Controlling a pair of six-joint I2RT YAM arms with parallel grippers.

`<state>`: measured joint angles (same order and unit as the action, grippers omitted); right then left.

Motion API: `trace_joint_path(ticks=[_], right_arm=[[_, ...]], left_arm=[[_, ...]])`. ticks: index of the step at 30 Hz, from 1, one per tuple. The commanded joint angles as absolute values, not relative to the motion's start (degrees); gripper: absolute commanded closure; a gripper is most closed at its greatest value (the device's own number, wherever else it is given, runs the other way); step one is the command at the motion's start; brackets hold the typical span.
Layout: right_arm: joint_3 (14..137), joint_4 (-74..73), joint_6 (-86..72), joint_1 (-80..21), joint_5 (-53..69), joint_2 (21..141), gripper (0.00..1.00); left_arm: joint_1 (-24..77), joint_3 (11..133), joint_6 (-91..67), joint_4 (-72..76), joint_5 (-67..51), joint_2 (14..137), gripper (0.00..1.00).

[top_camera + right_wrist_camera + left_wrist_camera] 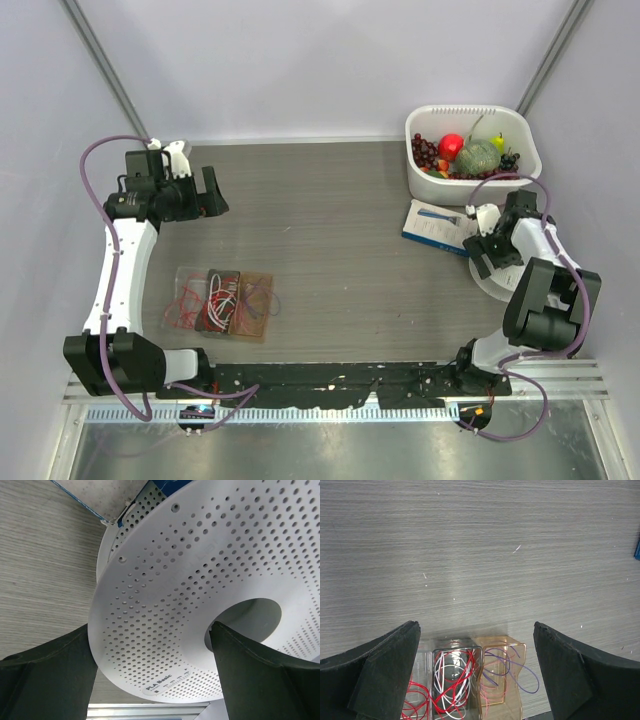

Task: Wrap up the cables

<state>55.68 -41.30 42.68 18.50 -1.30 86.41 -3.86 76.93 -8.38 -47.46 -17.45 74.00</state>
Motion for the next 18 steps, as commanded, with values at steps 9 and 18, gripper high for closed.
trace_joint_path(ticks=[9,18], right_arm=[[56.78,-43.76,48.07,20.92,3.43,86.94,0.25],[56.51,-51.75,50.62,26.01,0.18,79.11,0.62]], left_arm=[[-3.87,79.89,-8.53,-47.55,-19.25,73.83,0.0],[-3.87,80.33,-8.88,-46.76,-19.6,74.44,0.0]])
